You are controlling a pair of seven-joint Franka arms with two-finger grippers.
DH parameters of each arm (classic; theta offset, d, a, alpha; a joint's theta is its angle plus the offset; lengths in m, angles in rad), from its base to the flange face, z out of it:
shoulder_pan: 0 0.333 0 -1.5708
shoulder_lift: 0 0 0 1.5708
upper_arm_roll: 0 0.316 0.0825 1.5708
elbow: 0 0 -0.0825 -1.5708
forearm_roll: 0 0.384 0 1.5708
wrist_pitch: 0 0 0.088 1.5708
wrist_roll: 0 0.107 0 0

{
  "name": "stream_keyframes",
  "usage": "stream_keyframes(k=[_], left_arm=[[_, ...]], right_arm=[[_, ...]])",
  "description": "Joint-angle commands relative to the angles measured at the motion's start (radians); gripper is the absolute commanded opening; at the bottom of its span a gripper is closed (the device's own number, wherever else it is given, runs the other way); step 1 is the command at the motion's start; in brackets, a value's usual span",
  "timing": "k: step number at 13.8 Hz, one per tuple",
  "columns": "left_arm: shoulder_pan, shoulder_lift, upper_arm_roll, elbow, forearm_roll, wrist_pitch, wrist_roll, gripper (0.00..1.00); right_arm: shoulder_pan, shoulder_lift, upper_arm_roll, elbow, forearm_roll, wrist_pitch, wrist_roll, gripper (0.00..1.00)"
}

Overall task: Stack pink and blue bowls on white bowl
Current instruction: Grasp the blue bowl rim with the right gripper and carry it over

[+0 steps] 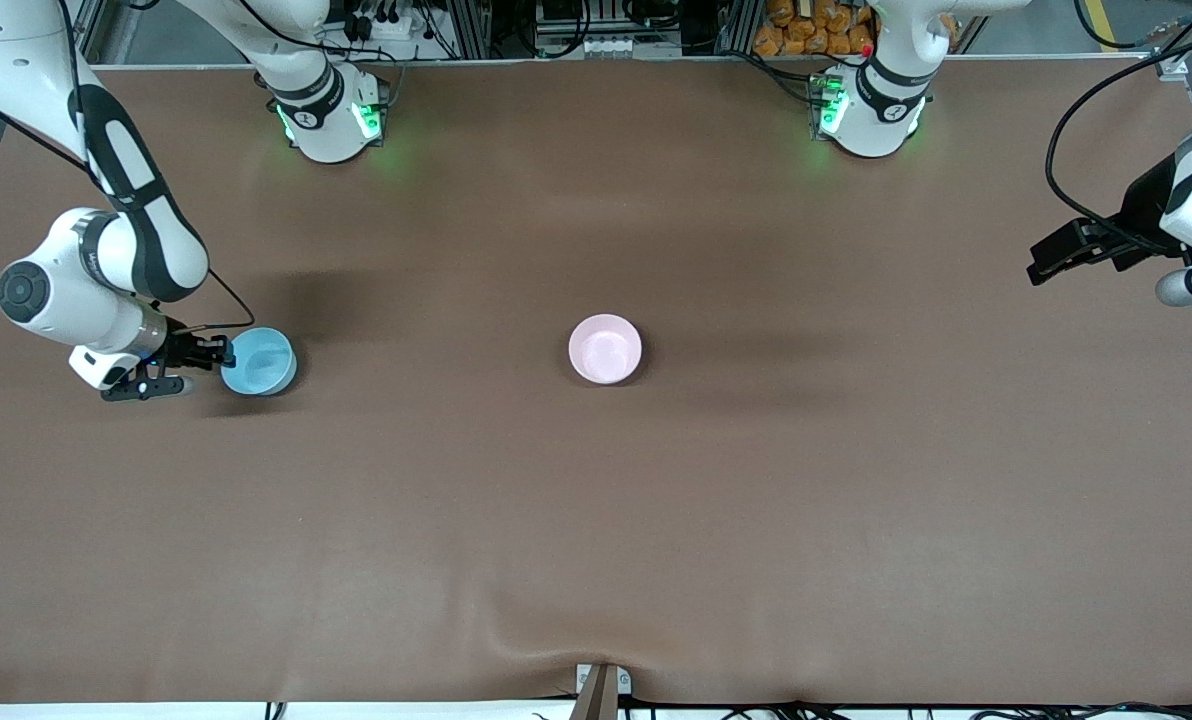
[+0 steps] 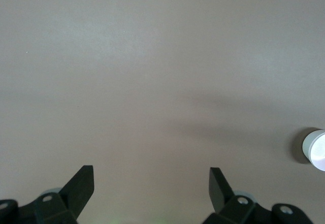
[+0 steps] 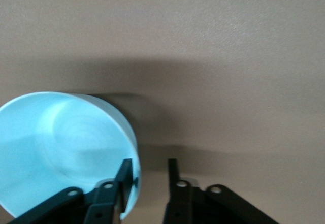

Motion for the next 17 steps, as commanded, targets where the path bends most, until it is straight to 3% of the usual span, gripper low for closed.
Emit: stream_keyframes(k=[1,2,5,6,8,10,13,17], left_arm=[[-0.001,-0.014,-0.001,-0.012,-0.019,-0.001,0.021,1.0],[0.001,-0.014,-0.002,-0.01,-0.019,0.003,0.023,1.0],[-0.007,-0.013,-0.005,-0.012,-0.019,0.003,0.021,1.0],[-0.007,-0.011,-0.005,-0.012,-0.019,0.003,0.021,1.0],[-0.005,-0.011,-0.005,-0.012,-0.019,0.003,0.021,1.0],[-0.005,-0.011,-0.005,-0.012,-0.019,0.003,0.021,1.0],[-0.004,-0.011,-0.005,-0.01,-0.019,0.006,0.021,1.0],[-0.002,-0.011,-0.005,-0.01,-0.019,0.009,0.021,1.0]], right_arm=[[-0.014,-0.01,0.012,-0.029,0.012,0.045,-0.036,0.05],[-0.011,-0.012,0.014,-0.027,0.012,0.04,-0.033,0.0],[-0.002,-0.028,0.02,-0.021,0.015,-0.002,-0.027,0.0],[0.001,-0.042,0.023,-0.01,0.05,-0.056,-0.024,0.0],[0.04,-0.067,0.021,0.06,0.206,-0.195,-0.025,0.0],[0.081,-0.065,0.021,0.141,0.256,-0.291,0.034,0.0],[0.208,-0.062,0.035,0.198,0.26,-0.303,0.207,0.0],[0.44,-0.047,0.055,0.284,0.262,-0.297,0.603,0.0]])
